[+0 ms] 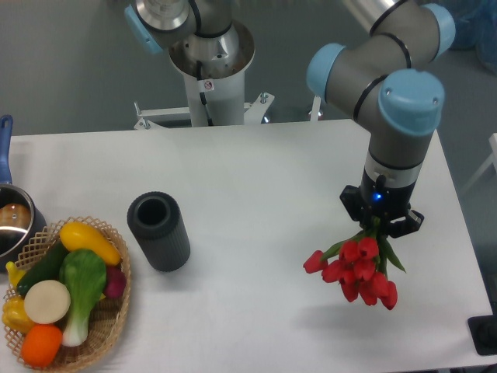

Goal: Insert the flowers into the vase
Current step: 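Lift the red tulip bunch held in the gripper upward off the table area, then carry the tulips over above the black cylindrical vase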

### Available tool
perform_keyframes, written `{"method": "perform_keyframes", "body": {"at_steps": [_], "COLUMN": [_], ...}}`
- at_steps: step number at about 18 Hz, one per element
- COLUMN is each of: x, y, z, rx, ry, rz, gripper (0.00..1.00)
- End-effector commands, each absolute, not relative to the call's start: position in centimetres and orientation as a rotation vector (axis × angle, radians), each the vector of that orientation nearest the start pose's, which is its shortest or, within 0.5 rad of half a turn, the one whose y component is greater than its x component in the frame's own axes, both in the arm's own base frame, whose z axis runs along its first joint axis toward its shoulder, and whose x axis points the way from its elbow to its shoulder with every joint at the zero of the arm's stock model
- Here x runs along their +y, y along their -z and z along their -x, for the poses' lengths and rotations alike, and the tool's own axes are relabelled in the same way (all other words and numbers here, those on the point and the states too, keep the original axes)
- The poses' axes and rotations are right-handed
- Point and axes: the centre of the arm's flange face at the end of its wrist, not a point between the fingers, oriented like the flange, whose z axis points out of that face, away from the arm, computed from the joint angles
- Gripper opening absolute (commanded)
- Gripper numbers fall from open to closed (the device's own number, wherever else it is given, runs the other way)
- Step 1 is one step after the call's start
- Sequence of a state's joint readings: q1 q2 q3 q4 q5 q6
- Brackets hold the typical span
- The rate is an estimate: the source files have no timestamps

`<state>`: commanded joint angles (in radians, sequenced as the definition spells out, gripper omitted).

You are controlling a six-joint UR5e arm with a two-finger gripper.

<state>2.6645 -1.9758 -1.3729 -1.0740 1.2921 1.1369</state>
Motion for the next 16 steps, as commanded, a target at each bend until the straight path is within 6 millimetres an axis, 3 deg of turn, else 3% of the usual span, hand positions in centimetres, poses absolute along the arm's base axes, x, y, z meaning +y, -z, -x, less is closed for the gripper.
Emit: {"method": "perform_keyframes", "body": {"at_steps": [5,11,16], "x": [47.0,48.5,48.1], "y": [-42.6,-43.1,-44.0], "z": [51.5,49.2,46.6], "rx": [0.044,0.052,0.078], "ry": [-0.120,-0.011,0.040], "rz": [2.562,2.461,2.387], "gripper": [0.00,0.00,0.00]}}
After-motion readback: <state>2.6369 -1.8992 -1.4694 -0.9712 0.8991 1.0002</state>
